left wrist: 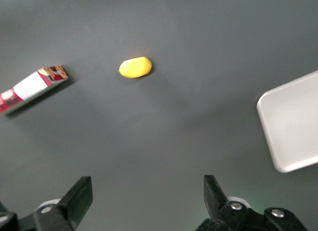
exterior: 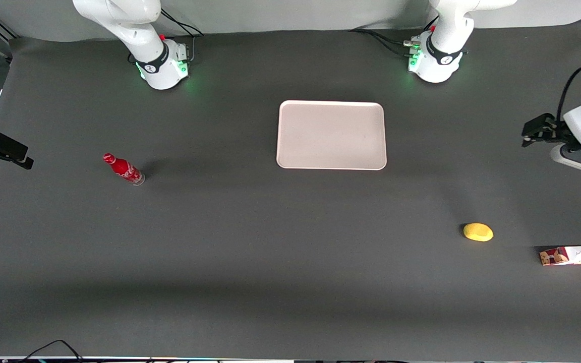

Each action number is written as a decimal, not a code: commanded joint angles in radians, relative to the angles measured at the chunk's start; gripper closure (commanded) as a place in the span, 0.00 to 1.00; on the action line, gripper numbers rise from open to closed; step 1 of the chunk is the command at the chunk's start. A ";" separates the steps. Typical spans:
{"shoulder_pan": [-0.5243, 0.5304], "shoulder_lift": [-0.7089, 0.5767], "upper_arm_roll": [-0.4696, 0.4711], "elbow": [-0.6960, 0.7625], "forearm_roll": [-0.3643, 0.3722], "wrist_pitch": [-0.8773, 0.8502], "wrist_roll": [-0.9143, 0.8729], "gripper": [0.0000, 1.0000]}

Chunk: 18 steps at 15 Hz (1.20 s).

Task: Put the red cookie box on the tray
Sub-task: 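Move the left gripper toward the red-and-white cookie box lying flat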

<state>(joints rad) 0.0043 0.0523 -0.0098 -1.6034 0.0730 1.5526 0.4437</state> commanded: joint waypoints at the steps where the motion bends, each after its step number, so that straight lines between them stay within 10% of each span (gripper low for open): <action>1: 0.000 0.017 0.065 -0.004 0.070 0.065 0.284 0.00; 8: 0.022 0.187 0.257 -0.012 0.030 0.366 0.898 0.00; 18: 0.146 0.426 0.295 0.020 -0.166 0.665 1.440 0.00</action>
<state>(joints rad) 0.1497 0.4265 0.2665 -1.6234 -0.0536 2.1229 1.7750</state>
